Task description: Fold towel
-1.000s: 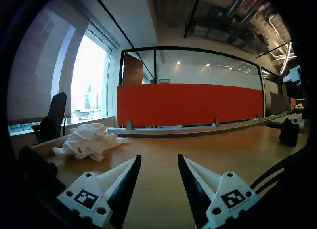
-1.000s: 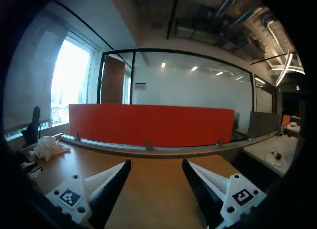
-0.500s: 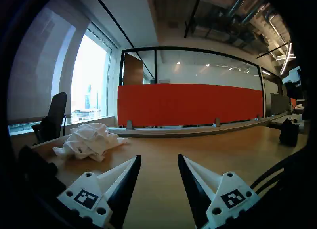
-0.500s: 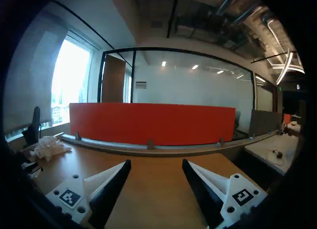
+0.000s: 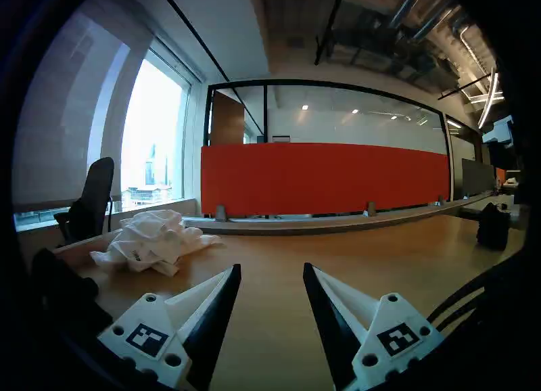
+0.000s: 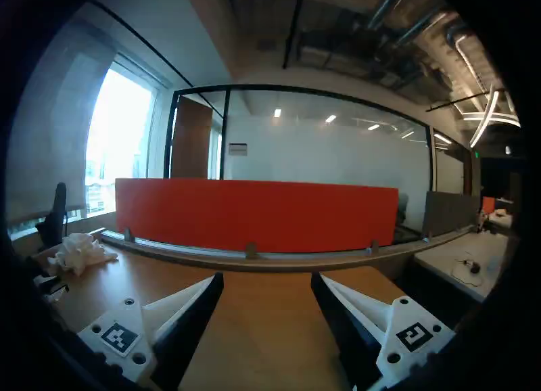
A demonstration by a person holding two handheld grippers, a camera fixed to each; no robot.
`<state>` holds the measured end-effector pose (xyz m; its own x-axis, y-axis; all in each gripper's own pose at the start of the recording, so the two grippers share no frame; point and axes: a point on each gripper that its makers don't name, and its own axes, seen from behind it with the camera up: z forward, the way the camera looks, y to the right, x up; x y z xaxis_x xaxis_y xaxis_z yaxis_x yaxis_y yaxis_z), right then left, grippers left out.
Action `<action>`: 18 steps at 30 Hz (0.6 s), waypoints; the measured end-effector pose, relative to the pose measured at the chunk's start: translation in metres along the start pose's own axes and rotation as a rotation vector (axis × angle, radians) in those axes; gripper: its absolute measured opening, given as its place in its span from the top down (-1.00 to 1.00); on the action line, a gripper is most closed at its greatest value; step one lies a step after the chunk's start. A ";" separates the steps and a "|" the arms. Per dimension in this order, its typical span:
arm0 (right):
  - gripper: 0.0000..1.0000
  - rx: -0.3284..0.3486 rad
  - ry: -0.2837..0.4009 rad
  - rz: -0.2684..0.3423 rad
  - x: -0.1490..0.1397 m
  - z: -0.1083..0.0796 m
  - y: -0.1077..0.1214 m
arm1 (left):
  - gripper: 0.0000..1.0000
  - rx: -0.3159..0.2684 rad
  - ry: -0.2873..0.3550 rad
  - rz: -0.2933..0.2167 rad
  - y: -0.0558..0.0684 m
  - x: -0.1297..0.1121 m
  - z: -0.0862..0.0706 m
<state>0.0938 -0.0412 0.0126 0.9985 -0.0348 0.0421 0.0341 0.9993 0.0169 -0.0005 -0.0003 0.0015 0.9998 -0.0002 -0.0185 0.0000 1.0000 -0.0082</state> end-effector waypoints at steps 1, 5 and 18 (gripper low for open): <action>-1.00 -0.003 0.006 -0.001 0.001 0.000 0.002 | -0.34 0.000 0.000 0.000 0.000 0.000 0.000; -1.00 -0.019 0.025 0.001 0.003 -0.001 0.013 | -0.34 0.000 0.000 0.001 0.000 -0.001 0.000; -1.00 -0.047 0.052 0.011 -0.019 0.000 0.037 | -0.34 0.000 0.002 0.000 0.000 -0.005 0.001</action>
<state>0.0762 -0.0036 0.0122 0.9997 -0.0238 -0.0098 0.0235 0.9993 -0.0301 -0.0056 0.0001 0.0027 0.9998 -0.0006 -0.0200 0.0004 1.0000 -0.0081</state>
